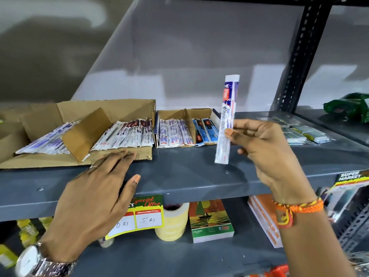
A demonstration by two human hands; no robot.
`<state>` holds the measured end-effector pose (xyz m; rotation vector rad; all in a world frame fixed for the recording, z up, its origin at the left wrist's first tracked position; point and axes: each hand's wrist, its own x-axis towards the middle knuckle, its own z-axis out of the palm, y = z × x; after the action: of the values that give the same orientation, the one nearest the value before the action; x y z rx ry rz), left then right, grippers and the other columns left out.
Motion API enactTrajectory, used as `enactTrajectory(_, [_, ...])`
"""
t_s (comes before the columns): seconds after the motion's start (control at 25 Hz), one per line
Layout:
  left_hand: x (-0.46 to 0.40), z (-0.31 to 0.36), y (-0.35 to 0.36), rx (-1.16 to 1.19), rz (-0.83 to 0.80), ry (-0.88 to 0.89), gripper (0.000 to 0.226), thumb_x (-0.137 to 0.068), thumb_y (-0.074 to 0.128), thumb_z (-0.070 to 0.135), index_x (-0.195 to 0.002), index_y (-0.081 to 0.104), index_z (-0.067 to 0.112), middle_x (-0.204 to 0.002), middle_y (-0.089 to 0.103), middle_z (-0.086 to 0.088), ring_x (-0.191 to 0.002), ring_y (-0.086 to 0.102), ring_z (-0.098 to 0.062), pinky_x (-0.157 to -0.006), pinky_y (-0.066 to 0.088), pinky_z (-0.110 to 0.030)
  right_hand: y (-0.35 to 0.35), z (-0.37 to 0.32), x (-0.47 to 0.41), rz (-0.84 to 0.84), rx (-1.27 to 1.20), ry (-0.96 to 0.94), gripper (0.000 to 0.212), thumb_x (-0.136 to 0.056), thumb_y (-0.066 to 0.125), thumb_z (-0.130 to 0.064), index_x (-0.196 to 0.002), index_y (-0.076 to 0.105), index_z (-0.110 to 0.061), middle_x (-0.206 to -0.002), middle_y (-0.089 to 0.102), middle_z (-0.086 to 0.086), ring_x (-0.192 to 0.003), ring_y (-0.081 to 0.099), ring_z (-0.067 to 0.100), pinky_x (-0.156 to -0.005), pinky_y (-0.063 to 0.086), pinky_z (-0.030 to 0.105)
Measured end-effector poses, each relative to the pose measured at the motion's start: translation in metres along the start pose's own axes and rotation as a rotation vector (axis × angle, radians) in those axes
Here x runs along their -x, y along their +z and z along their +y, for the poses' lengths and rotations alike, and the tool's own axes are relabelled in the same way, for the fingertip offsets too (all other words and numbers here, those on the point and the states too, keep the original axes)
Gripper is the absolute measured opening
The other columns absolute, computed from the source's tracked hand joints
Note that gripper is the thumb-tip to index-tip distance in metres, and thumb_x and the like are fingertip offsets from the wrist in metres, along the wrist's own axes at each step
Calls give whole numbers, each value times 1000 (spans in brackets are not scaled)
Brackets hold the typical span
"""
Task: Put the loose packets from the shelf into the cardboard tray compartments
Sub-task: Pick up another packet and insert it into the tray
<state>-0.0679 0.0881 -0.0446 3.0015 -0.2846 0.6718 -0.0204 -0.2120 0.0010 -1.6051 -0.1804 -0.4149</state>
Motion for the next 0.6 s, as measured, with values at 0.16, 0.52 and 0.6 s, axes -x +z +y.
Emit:
enactTrajectory(0.16, [-1, 0, 0, -11, -2, -8, 62, -97, 22, 54, -141, 50, 21, -143, 56, 2, -126, 57, -23, -83, 56, -41, 21, -4, 21, -146, -45, 16, 19, -89, 72, -3, -86, 78, -20, -89, 82, 1, -70, 67, 4, -53, 45, 14])
enactTrajectory(0.52, [-2, 0, -2, -23, -33, -4, 62, -97, 19, 54, -143, 47, 24, -140, 56, 6, -128, 54, -18, -86, 55, -39, 34, -10, 30, -250, -105, -24, 12, -88, 70, 1, -92, 78, -8, -94, 80, 7, -65, 65, -4, -57, 46, 5])
enactTrajectory(0.6, [-2, 0, -2, -24, -39, -5, 61, -97, 20, 54, -141, 48, 24, -139, 56, 6, -127, 55, -19, -85, 55, -39, 34, -9, 29, -242, -102, -26, 12, -88, 70, 1, -94, 78, -7, -96, 80, 8, -65, 65, -4, -56, 46, 5])
